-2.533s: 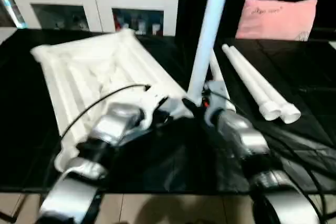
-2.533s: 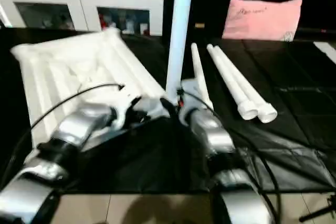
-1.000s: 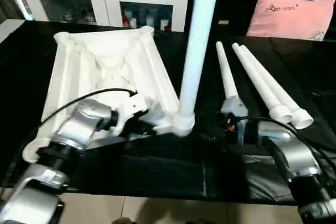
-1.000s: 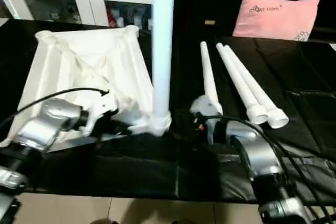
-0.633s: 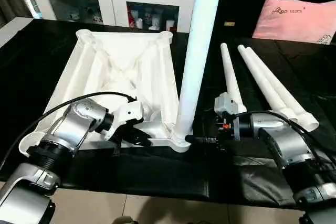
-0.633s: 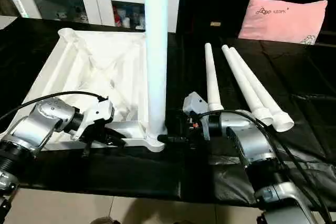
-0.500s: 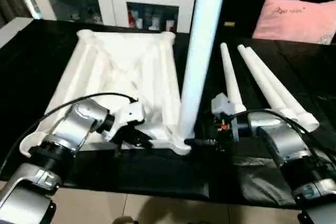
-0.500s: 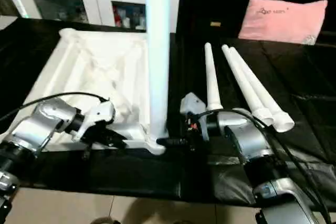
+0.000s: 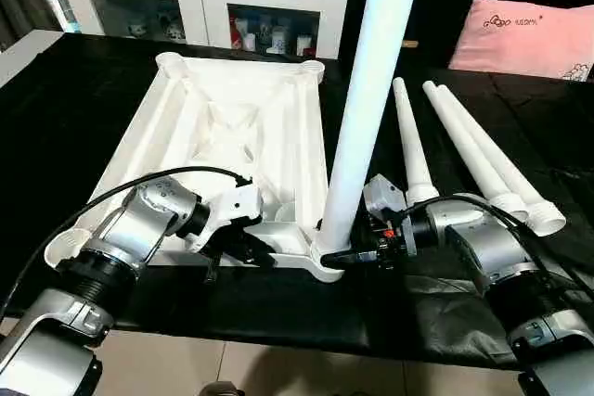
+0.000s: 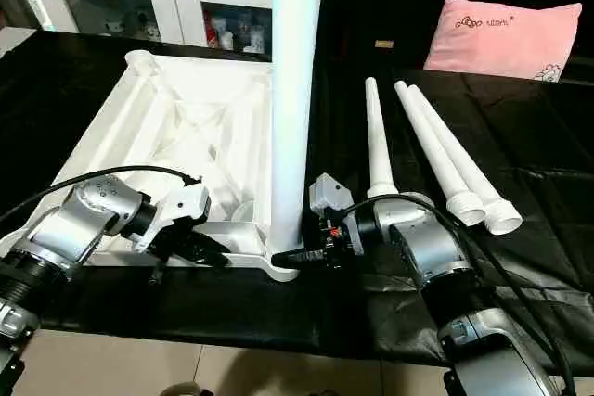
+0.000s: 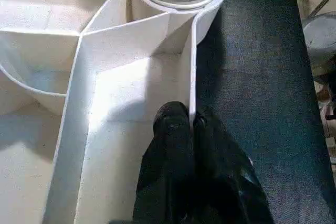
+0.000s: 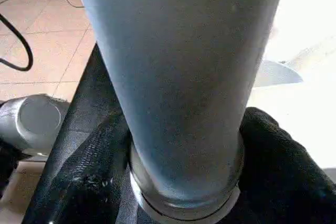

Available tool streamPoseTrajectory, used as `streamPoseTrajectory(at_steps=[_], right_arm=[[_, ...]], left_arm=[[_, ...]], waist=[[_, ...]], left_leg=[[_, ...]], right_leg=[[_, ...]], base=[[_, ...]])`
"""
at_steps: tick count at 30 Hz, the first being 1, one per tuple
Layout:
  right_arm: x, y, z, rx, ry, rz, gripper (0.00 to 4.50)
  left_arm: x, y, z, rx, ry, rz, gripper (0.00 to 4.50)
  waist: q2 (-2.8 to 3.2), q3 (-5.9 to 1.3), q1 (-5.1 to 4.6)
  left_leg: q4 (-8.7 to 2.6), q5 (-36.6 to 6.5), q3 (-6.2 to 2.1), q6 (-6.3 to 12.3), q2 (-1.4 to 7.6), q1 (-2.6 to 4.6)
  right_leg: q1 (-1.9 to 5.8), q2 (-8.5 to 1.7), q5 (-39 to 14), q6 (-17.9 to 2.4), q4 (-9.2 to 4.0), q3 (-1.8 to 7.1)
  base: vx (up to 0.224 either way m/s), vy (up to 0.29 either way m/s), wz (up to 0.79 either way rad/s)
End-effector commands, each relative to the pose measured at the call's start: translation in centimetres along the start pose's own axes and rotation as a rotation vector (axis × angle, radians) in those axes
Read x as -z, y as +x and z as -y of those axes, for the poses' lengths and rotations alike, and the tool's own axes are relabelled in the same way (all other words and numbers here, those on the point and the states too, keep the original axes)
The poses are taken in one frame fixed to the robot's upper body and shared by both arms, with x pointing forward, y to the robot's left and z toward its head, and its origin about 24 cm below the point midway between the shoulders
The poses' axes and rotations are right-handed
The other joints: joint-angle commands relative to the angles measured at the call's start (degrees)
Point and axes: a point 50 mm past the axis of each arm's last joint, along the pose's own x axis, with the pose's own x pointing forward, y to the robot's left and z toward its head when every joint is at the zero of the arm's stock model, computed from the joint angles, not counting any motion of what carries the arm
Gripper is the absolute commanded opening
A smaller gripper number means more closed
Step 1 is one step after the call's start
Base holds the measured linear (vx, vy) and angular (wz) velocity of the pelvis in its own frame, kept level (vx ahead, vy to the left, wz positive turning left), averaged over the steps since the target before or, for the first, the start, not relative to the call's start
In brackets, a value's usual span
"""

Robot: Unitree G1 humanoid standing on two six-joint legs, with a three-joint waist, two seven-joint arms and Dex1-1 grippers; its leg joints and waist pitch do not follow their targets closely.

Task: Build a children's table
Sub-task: Rotate leg to tighten

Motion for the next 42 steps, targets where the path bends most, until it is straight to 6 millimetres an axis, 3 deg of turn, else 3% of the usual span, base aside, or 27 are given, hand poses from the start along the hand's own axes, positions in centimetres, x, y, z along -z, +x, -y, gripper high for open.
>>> streamPoseTrajectory(at_steps=[1,7,10,11,13,14,15,17,19,26,27,28,30,34,38,42], right_arm=[[0.0,-0.3,0.2,0.001,0.003,-0.018,2.71],[0.3,0.1,-0.1,0.025,0.056,0.028,2.66],[0.6,0.7,0.2,0.131,0.127,0.061,2.66],[0.9,1.3,0.6,0.231,0.162,0.064,2.66],[1.2,2.4,1.2,0.356,0.224,0.074,2.65],[1.2,2.7,1.4,0.387,0.241,0.081,2.65],[1.2,3.2,1.7,0.429,0.273,0.096,2.65],[1.0,4.3,2.1,0.495,0.317,0.113,2.65],[0.9,6.2,2.8,0.615,0.386,0.107,2.65],[0.2,8.8,3.8,0.778,0.463,0.062,2.65],[0.0,8.9,4.0,0.8,0.469,0.073,2.65],[-0.2,8.8,4.1,0.817,0.485,0.093,3.21],[-0.3,8.7,4.3,0.826,0.491,0.106,3.35],[-0.3,8.4,4.5,0.84,0.487,0.12,3.72],[-0.4,7.5,4.7,0.849,0.439,0.148,4.15],[-0.4,6.1,4.6,0.826,0.386,0.179,4.26]], left_arm=[[-0.2,1.2,0.8,0.105,0.021,-0.01,0.0],[0.0,1.3,0.1,0.023,-0.043,0.001,0.0],[-0.3,1.6,-0.9,-0.097,-0.104,0.044,0.0],[-0.8,1.7,-1.5,-0.18,-0.157,0.083,0.0],[-1.6,2.1,-2.4,-0.279,-0.242,0.151,0.0],[-1.8,2.2,-2.6,-0.299,-0.261,0.167,0.0],[-2.2,2.3,-2.9,-0.334,-0.284,0.188,0.0],[-2.9,2.7,-3.5,-0.394,-0.309,0.215,0.0],[-4.3,3.5,-4.2,-0.475,-0.334,0.253,0.0],[-6.4,4.5,-5.2,-0.607,-0.36,0.285,0.0],[-6.5,4.6,-5.2,-0.614,-0.361,0.287,0.0],[-6.6,4.5,-5.3,-0.618,-0.362,0.287,0.0],[-6.5,4.4,-5.3,-0.623,-0.362,0.284,0.0],[-6.1,4.2,-5.3,-0.626,-0.361,0.271,0.0],[-5.0,3.7,-5.2,-0.614,-0.343,0.238,0.0],[-3.9,3.0,-5.1,-0.606,-0.338,0.209,0.0]], waist=[[0.06,-4.01,-0.17],[0.13,-4.04,-0.17],[0.16,-3.7,-0.09],[0.41,-3.6,-0.24],[0.22,-3.45,-0.89],[0.22,-3.45,-0.89],[0.01,-3.41,-1.56],[-0.1,-3.48,-2.09],[-0.29,-3.49,-2.63],[-0.1,-3.82,-3.22],[-0.24,-4.17,-3.19],[-0.21,-4.15,-3.19],[-0.31,-4.16,-3.09],[-0.07,-4.06,-3.05],[0.06,-3.89,-3.34],[0.05,-3.97,-3.21]], left_leg=[[-3.51,-8.72,-0.25,2.36,2.21,0.11],[-3.49,-8.4,-0.22,2.42,2.2,0.15],[-3.62,-11.09,-0.31,1.6,2.12,0.49],[-3.69,-11.48,-0.34,1.22,2.04,0.45],[-3.81,-14.23,-0.67,-0.75,1.79,0.75],[-3.81,-14.23,-0.67,-0.75,1.79,0.75],[-3.9,-13.89,-0.85,-0.82,1.61,0.2],[-3.77,-13.72,-0.87,-0.41,1.41,-0.1],[-3.56,-13.8,-0.8,0.15,1.27,0.22],[-3.61,-12.24,-0.7,0.83,1.47,0.18],[-3.44,-10.33,-0.57,1.15,1.53,0.08],[-3.44,-9.68,-0.53,1.35,1.56,-0.03],[-3.4,-8.19,-0.36,2.3,1.41,-0.29],[-3.45,-7.8,-0.37,2.47,1.44,-0.35],[-3.66,-10.29,-0.48,1.67,1.63,-0.13],[-3.7,-9.79,-0.49,2.18,1.76,-0.19]], right_leg=[[3.26,-4.56,-13.21,-10.54,-4.11,2.97],[3.3,-4.46,-12.19,-10.89,-4.02,2.95],[3.06,-4.65,-17.51,-9.76,-4.69,2.94],[3.05,-4.61,-18.85,-9.41,-4.83,2.91],[2.82,-4.77,-26.01,-7.46,-5.54,2.56],[2.82,-4.77,-26.01,-7.46,-5.54,2.56],[3.06,-4.8,-28.2,-5.94,-5.78,2.41],[3.05,-4.85,-29.99,-4.66,-6.16,2.26],[2.58,-4.73,-30.2,-4.61,-6.42,2.32],[2.56,-4.49,-23.36,-6.54,-5.7,2.53],[2.85,-4.53,-17.72,-8.26,-5.05,2.79],[2.88,-4.51,-15.88,-8.81,-4.8,2.87],[3.24,-4.44,-12.63,-9.88,-4.54,2.77],[3.36,-4.57,-13.52,-9.67,-4.72,2.78],[3.15,-4.58,-16.82,-9.32,-5.03,2.74],[3.28,-4.6,-14.16,-9.68,-4.71,2.93]], base=[[0.0,0.0,0.0],[0.0,0.0,0.0],[0.0,0.0,0.0],[0.0,0.0,0.0],[0.0,0.0,0.0],[-0.051,0.006,-0.05],[0.0,0.0,0.0],[0.0,0.0,0.0],[0.0,0.0,0.0],[0.0,0.0,0.0],[0.0,0.0,0.0],[0.0,0.0,0.0],[0.0,0.0,0.0],[0.0,0.0,0.0],[0.0,0.0,0.0],[0.0,0.0,0.0]])
